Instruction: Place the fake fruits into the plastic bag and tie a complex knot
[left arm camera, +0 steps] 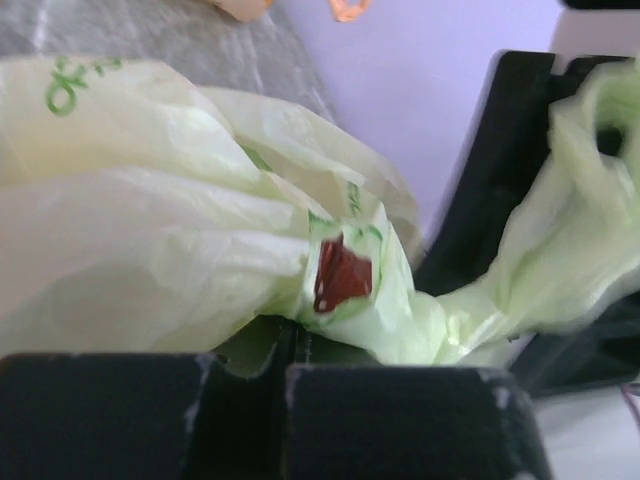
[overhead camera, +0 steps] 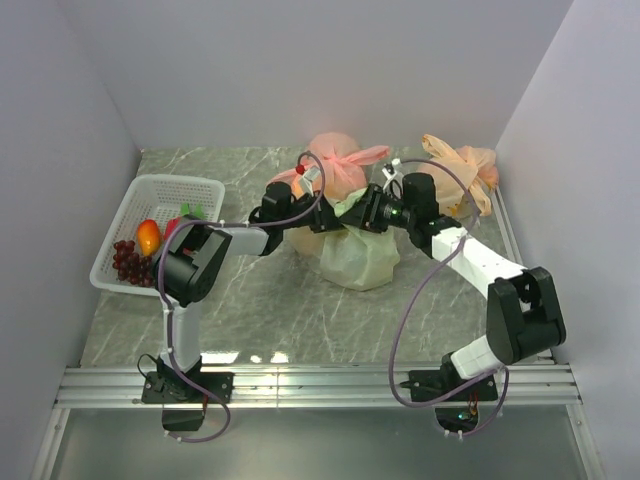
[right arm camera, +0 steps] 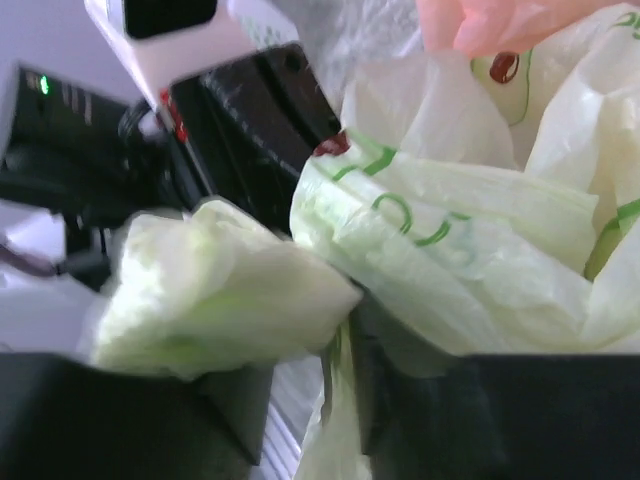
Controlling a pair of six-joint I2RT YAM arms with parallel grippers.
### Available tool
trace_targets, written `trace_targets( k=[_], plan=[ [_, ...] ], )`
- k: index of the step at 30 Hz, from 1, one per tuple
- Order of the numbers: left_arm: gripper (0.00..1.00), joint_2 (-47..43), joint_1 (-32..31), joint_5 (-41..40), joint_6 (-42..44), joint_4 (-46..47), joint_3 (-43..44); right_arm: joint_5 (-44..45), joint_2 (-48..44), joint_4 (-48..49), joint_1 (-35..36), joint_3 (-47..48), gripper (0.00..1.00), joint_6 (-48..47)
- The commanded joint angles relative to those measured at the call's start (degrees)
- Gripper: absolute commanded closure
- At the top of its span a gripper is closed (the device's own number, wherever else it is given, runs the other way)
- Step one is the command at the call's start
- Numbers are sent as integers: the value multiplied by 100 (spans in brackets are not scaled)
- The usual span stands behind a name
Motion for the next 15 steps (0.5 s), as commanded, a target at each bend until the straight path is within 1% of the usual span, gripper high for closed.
trace_targets(
  k=[1, 2, 4, 7, 8, 9, 10, 12, 13, 14, 15],
  plan=[
    [100, -149, 40, 489, -652, 1309, -160, -279, -491, -1384, 48, 552, 43, -1838],
    [100, -131, 40, 498, -635, 1204, -125, -279, -675, -1945, 5, 605, 39, -2132],
    [100, -114, 40, 489, -609, 1177, -81, -323, -904, -2274, -153, 658, 29, -2712],
    [100, -70, 49, 515, -556, 1045, 16, -709, -1335, -2714, -338, 781, 26, -3240],
    [100, -61, 40, 515, -556, 1036, 24, -945, -1510, -2863, -495, 833, 26, -3330],
    [100, -52, 40, 541, -530, 1010, 33, -1051, -1599, -2873, -601, 921, 26, -3365],
    [100, -61, 49, 542, -503, 992, 42, -1096, -1730, -2812, -724, 930, 26, -3192],
    [100, -70, 40, 533, -416, 896, 77, -1131, -1766, -2383, -1102, 948, 31, -2901],
    [100, -70, 40, 550, -406, 852, 95, -1105, -1688, -2137, -1181, 931, 41, -2595],
    [100, -52, 49, 551, -389, 834, 121, -1027, -1600, -1735, -1260, 965, 49, -2470],
    [100, -52, 40, 551, -371, 808, 130, -791, -1460, -1565, -1270, 992, 55, -2400]
  ],
)
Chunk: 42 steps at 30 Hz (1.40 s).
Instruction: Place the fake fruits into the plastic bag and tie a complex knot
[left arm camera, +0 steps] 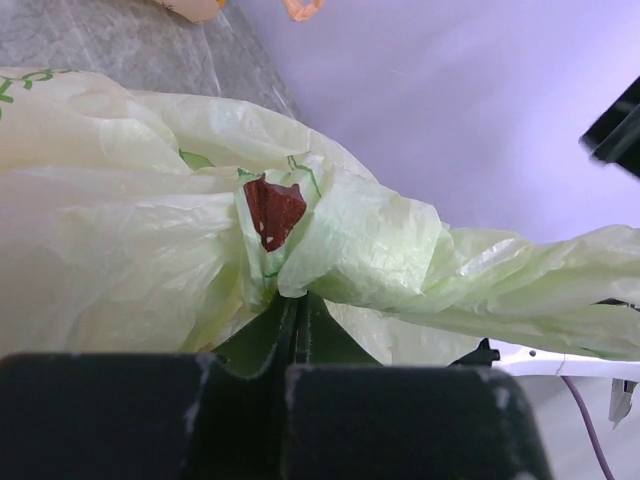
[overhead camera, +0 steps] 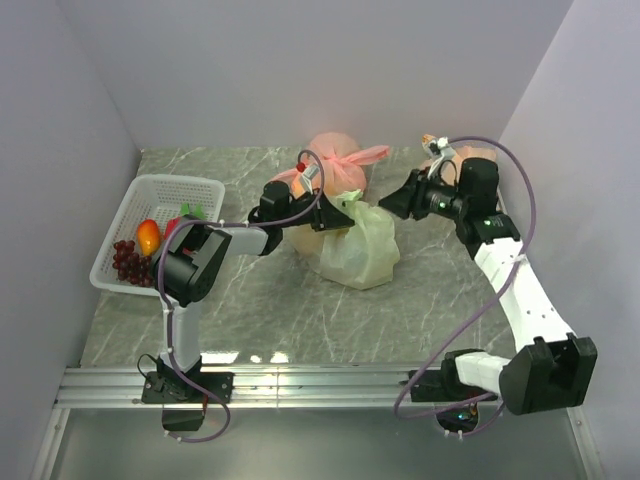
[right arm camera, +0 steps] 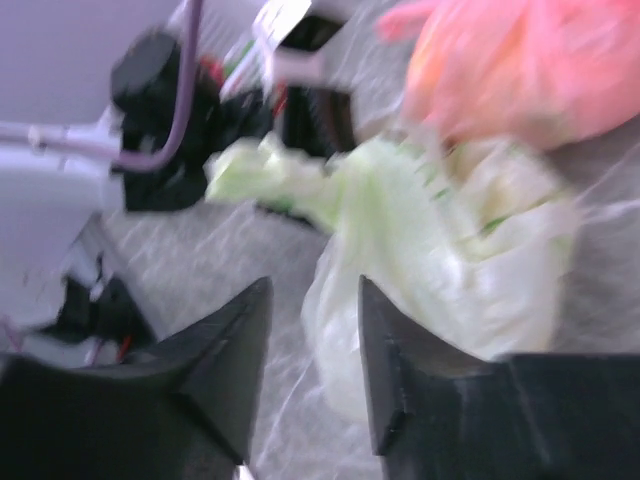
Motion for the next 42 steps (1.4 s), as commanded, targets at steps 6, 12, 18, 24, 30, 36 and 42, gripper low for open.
trace_targets(
  k=[6, 12, 18, 24, 30, 36, 42],
  plan=[
    [100, -26, -4, 184, 206, -2, 369, 112, 1912, 923, -123, 810, 80, 242],
    [100, 62, -57, 17, 320, -309, 500, -599, 2573, 554, -96, 838, 65, 13],
    [100, 273, -127, -37, 111, 31, 633, -1145, 2424, 537, 114, 276, 43, 241],
    [100, 413, -153, 200, -188, 523, 624, -1286, 2353, 1098, 448, -208, 40, 1040],
    [100, 773, -162, 964, -1392, 2711, 615, -1172, 2292, 2573, 650, -902, 38, 2584],
    [99, 1020, -206, 1528, -2289, 4058, 852, -803, 2257, 3956, 818, -1184, 37, 3468],
    [100, 854, -136, 1616, -2054, 3674, 633, -952, 1582, 1463, 432, -613, 33, 1107]
  ],
)
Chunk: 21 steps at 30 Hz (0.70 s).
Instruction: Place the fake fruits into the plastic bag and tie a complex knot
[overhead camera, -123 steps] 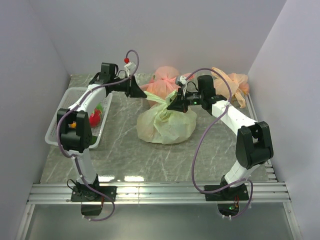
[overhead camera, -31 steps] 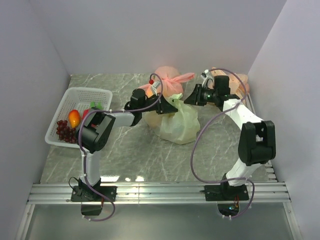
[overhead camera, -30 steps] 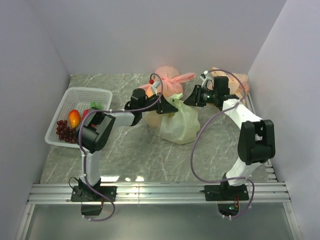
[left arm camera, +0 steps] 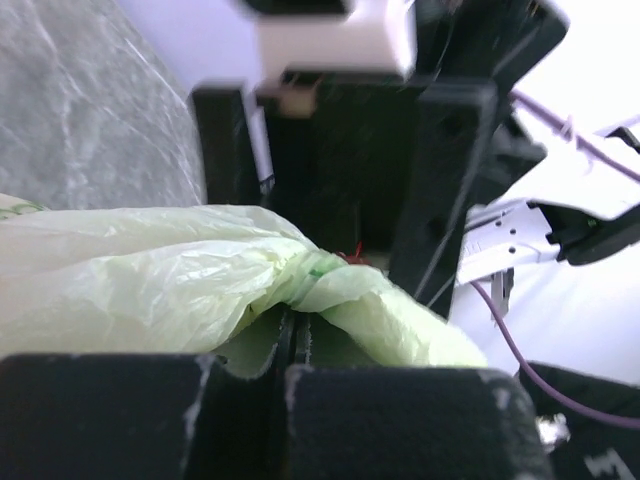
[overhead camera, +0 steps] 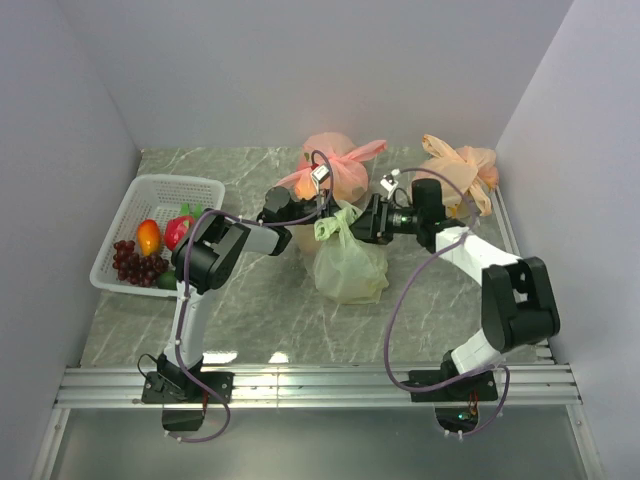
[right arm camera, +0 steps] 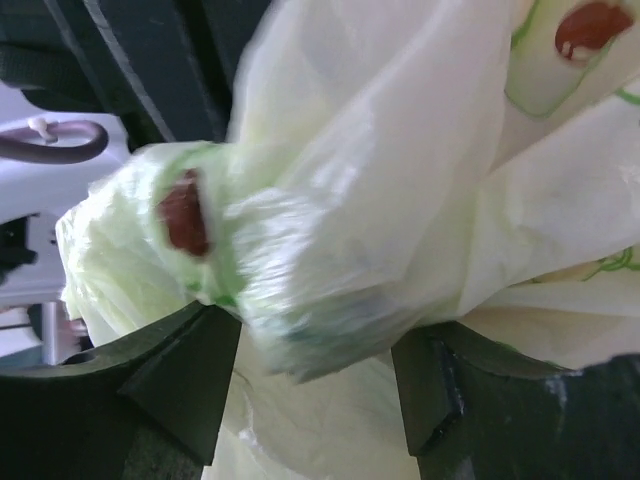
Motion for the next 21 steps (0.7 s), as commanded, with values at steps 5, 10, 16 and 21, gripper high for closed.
trace_targets(
  k=[5, 10, 16, 21],
  plan=[
    [100, -323, -64, 399, 356, 1039, -94, 157, -994, -2742, -549, 1084, 29, -2720],
    [100, -429, -28, 539, 575, 785, -217, 95, -1074, -2385, -761, 928, 40, -2581],
    [99, -613, -64, 812, 830, 547, -375, 174, -810, -1683, -235, 594, 44, -2160],
    [99, -1113, -37, 892, 1453, -147, -848, 236, -819, -1696, -110, 470, 50, -1930]
  ],
)
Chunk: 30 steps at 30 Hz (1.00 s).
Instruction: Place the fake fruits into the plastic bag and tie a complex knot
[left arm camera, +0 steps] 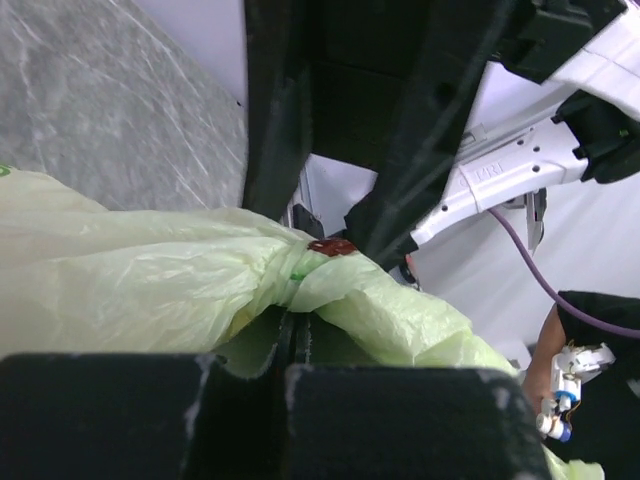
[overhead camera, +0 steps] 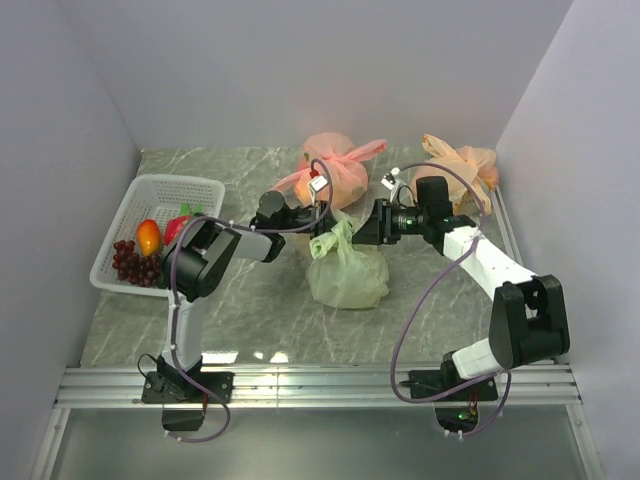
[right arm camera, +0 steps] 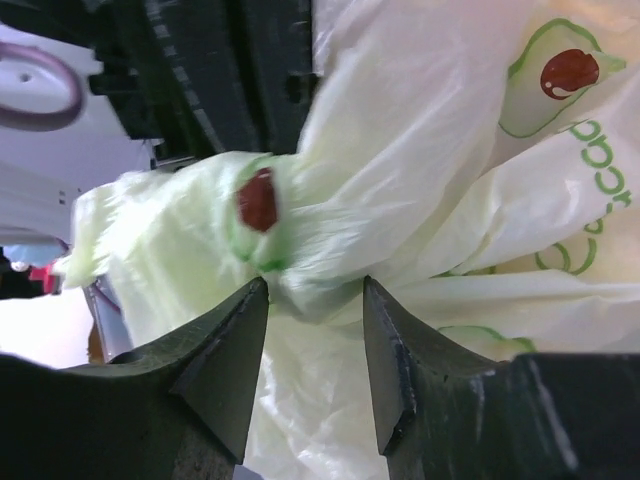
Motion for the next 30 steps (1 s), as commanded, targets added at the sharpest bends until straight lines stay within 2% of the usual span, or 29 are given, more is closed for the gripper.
trace_targets(
  k=[1, 3, 5, 7, 15, 18, 20, 27, 30],
  plan=[
    [100, -673, -28, 214, 758, -202, -268, 118, -115, 168, -42, -63, 51, 33],
    [100, -743, -55, 187, 857, -352, -321, 109, -308, 185, -87, -160, 52, 32],
    [99, -726, -107, 231, 892, -361, -313, 101, -335, 280, -78, -196, 48, 189],
    [100, -726, -186, 319, 1110, -579, -278, 126, -309, 832, -34, -231, 47, 479],
    [100, -638, -371, 635, 1569, -1117, -14, 179, 166, 1634, 238, 33, 44, 990],
    [100, -620, -354, 461, 1604, -1082, -31, 250, 218, 1697, 317, 76, 42, 1017],
    [100, -612, -328, 146, 1377, -646, -66, 390, 157, 1706, 431, -2, 37, 1034],
    [100, -507, -187, -1033, 94, 594, 12, 1005, -388, 1037, 801, -485, 28, 498],
    [99, -375, -239, -1044, -417, 1071, 187, 1164, -318, 1168, 862, -600, 26, 699]
  ],
)
